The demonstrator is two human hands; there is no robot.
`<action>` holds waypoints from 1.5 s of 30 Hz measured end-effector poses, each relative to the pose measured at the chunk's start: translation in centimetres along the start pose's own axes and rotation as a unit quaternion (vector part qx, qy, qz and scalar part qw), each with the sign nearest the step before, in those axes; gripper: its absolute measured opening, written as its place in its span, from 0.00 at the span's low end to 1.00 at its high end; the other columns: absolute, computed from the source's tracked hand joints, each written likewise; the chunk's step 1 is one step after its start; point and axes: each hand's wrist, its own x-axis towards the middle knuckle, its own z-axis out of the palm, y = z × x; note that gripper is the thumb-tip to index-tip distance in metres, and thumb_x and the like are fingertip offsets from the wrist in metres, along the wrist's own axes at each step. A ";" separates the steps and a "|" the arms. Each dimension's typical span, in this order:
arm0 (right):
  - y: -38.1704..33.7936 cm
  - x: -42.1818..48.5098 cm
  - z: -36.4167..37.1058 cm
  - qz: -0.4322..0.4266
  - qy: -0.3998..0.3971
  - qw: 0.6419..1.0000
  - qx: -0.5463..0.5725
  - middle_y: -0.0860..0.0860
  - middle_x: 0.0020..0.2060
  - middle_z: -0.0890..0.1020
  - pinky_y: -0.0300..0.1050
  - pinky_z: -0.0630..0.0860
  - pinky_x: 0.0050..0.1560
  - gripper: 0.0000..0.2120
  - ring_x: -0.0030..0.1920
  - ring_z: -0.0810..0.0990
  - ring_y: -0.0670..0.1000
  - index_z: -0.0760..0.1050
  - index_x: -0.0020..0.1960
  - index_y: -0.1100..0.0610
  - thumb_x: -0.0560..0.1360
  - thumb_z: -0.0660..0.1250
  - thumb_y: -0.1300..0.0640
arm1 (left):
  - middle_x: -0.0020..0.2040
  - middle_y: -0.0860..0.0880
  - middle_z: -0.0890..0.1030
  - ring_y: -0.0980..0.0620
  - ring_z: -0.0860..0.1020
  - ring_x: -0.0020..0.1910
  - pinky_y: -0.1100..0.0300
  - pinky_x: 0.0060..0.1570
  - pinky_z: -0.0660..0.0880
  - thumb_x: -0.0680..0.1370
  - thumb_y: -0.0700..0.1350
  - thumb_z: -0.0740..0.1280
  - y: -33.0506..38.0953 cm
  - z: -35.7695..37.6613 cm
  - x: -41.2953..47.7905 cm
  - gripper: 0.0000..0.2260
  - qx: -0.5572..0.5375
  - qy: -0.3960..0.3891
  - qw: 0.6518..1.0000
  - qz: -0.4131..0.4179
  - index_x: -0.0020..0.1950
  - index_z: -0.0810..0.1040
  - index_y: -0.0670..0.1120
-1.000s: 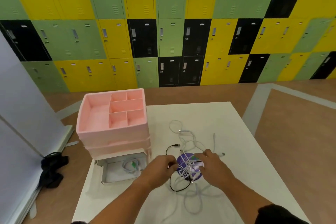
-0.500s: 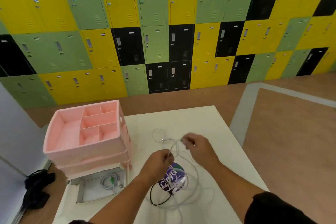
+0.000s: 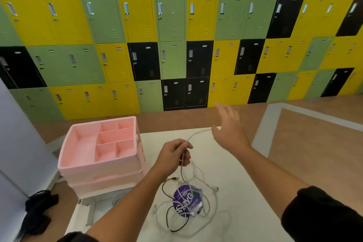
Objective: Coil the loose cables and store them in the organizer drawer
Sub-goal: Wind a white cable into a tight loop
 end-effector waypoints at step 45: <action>-7.4 0.0 -1.1 -0.097 -0.301 0.949 -0.008 0.44 0.57 0.81 0.51 0.77 0.60 0.21 0.57 0.78 0.47 0.78 0.65 0.46 0.74 0.70 0.40 | 0.30 0.51 0.63 0.55 0.62 0.26 0.62 0.25 0.63 0.85 0.45 0.59 2.9 -4.4 -0.6 0.11 -0.061 0.079 0.994 -0.043 0.50 0.78 0.43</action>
